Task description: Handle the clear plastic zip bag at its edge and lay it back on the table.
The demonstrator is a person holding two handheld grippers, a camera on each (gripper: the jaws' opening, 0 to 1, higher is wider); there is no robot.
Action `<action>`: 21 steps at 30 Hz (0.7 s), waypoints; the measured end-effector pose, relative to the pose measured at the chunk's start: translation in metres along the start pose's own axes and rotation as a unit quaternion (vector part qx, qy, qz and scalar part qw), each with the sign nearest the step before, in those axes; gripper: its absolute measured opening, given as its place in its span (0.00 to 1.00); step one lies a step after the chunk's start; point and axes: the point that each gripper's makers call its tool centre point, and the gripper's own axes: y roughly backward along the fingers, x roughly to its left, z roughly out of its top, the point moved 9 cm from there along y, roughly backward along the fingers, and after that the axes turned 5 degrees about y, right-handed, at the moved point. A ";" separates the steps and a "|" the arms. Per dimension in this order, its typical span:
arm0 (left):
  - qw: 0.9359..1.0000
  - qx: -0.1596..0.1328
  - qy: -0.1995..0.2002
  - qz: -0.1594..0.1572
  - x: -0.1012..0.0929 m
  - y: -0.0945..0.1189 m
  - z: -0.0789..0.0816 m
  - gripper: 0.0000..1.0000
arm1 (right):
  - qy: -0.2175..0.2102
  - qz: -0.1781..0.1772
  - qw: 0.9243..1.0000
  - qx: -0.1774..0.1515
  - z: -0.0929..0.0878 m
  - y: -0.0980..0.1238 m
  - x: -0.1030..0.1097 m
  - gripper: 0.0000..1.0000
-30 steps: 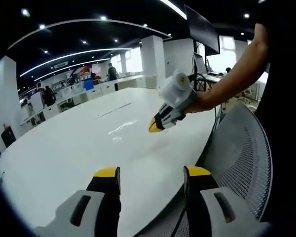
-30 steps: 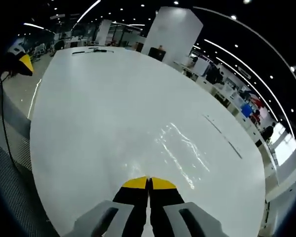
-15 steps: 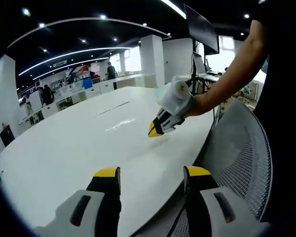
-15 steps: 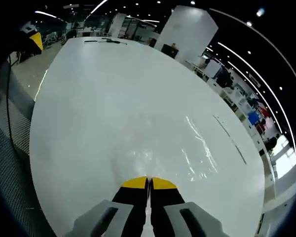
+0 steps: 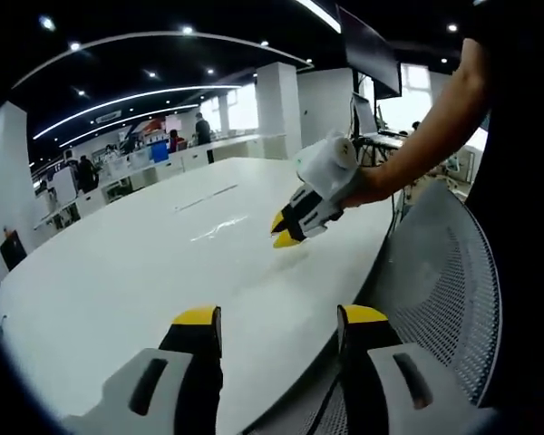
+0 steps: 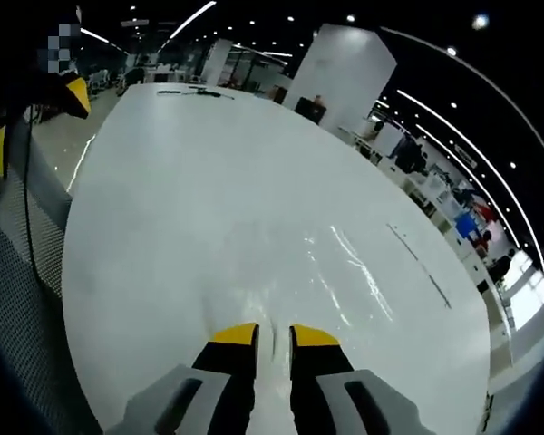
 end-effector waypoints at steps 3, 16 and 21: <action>1.000 0.000 -0.002 0.000 -0.001 -0.001 0.002 0.49 | -0.022 -0.001 1.000 -0.008 0.001 0.006 -0.001 0.15; 1.000 -0.002 -0.005 -0.003 -0.003 -0.006 0.006 0.50 | -0.092 -0.009 0.995 -0.031 -0.012 0.037 -0.006 0.30; 1.000 -0.003 -0.008 -0.006 -0.002 -0.009 0.009 0.50 | -0.102 -0.011 0.994 -0.036 -0.020 0.050 -0.008 0.34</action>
